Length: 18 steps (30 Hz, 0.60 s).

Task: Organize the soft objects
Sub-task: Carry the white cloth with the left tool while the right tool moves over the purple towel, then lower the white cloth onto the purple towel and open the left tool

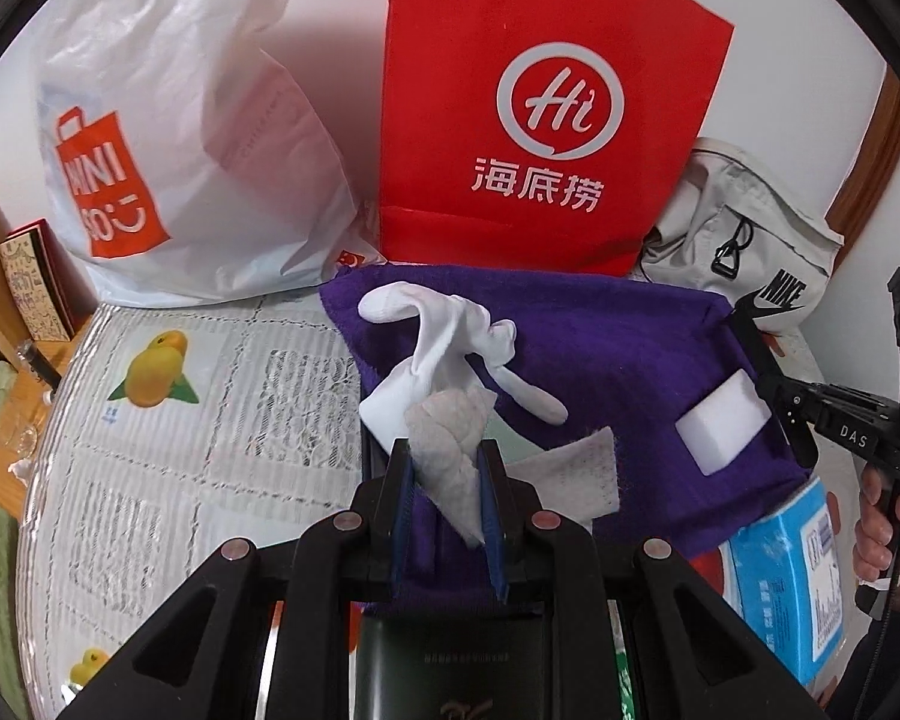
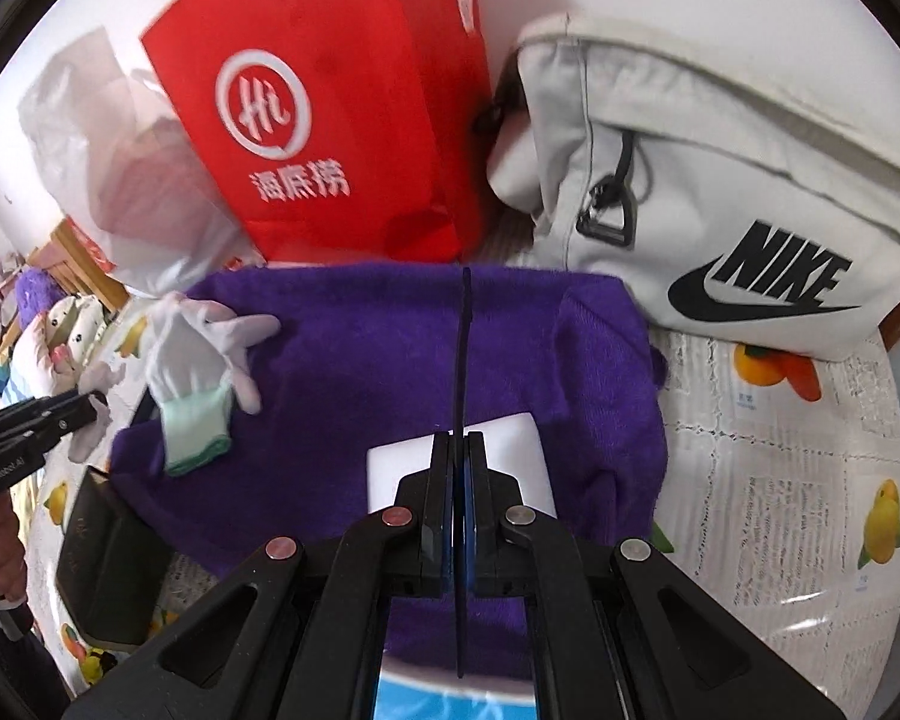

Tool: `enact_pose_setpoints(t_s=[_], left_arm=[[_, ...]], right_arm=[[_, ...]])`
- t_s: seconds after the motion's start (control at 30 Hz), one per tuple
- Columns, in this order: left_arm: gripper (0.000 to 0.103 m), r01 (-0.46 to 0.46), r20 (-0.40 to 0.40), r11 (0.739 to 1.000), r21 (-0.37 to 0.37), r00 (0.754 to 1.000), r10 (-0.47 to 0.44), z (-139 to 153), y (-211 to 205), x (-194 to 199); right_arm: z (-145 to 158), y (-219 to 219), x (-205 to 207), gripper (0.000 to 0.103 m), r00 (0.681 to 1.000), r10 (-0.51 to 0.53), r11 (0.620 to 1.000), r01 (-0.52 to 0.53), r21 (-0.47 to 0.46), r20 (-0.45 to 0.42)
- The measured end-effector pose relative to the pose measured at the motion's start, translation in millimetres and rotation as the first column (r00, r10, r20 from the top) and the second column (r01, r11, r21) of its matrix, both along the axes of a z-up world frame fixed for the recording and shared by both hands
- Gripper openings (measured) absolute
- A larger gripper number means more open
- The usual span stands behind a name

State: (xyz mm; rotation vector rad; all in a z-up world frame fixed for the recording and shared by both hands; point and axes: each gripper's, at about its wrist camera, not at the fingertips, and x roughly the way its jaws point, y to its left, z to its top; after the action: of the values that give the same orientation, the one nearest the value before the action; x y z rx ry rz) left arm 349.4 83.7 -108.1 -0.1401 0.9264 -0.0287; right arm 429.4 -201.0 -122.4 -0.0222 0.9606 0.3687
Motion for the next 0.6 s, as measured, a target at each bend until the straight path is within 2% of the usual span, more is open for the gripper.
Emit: enact_pose_setpoints(t_s=[0.23, 0.6], left_arm=[[0.02, 0.006, -0.042, 1.0, 0.01, 0.999, -0.006, -12, -3, 18], [0.022, 0.027, -0.075, 1.0, 0.014, 0.997, -0.026, -24, -12, 34]], right_arm=[[-19, -2, 14, 0.003, 0.998, 0.0, 1.0, 0.0, -0.004, -0.065], [-22, -4, 17, 0.004, 0.998, 0.027, 0.999, -0.028, -0.021, -0.055]])
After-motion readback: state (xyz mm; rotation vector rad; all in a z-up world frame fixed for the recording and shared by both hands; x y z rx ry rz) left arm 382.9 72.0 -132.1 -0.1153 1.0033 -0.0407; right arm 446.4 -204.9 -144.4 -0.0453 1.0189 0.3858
